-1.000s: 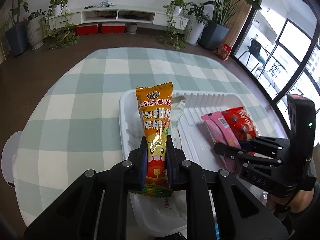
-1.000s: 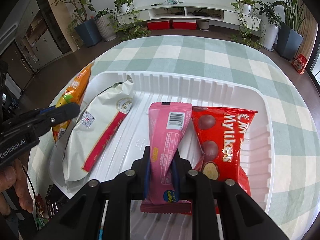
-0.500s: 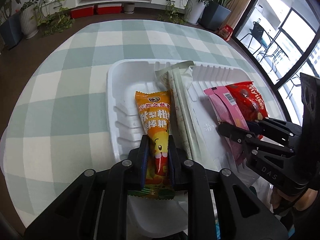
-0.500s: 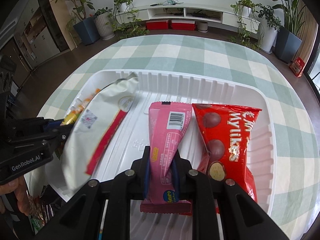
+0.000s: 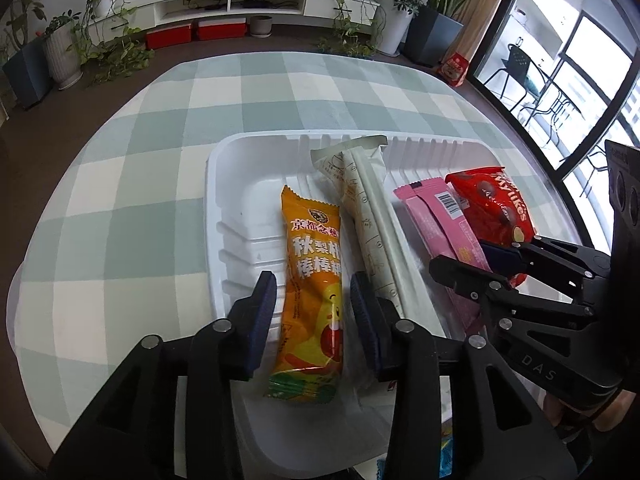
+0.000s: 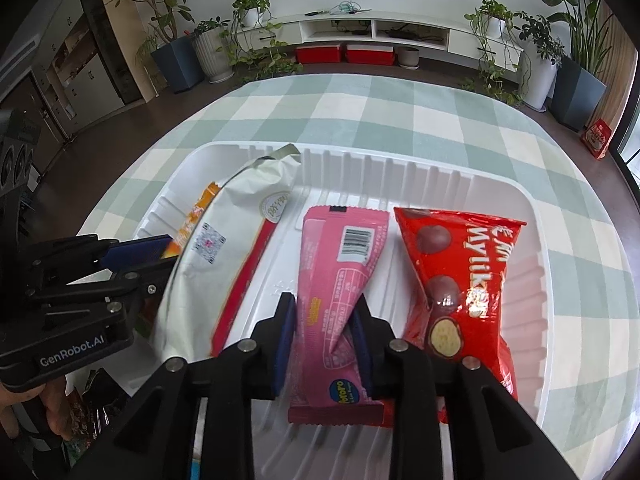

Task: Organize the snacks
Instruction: 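Open both tools to release the snacks into the tray and withdraw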

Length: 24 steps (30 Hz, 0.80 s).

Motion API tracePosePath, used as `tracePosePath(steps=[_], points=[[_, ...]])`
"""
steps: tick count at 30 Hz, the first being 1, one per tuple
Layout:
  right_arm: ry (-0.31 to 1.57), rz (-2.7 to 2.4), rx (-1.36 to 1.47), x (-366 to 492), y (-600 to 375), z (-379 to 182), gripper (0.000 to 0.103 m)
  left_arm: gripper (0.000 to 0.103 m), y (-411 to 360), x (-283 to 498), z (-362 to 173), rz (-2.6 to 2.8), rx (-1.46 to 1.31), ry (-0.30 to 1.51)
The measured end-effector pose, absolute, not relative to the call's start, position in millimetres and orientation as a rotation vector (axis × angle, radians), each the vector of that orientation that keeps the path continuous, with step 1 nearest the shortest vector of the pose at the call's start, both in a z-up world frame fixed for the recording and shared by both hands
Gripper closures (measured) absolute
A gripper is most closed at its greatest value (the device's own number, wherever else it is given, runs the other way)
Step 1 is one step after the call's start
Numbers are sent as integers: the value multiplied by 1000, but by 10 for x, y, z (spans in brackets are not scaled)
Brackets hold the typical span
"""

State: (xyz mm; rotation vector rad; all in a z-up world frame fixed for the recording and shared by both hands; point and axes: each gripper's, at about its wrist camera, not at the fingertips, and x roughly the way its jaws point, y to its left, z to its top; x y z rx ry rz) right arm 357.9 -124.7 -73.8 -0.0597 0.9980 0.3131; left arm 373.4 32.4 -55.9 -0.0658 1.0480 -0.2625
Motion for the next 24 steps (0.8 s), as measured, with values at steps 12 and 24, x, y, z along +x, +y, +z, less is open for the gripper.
tracePosePath(steps=[12,24], points=[[870,286,-62,3419,-1384,-327,58,33,406,3468,-113,-250,-102,920],[595,304,52,2749,-1810,695,28,3,667,2681,782,-364,-257,648]])
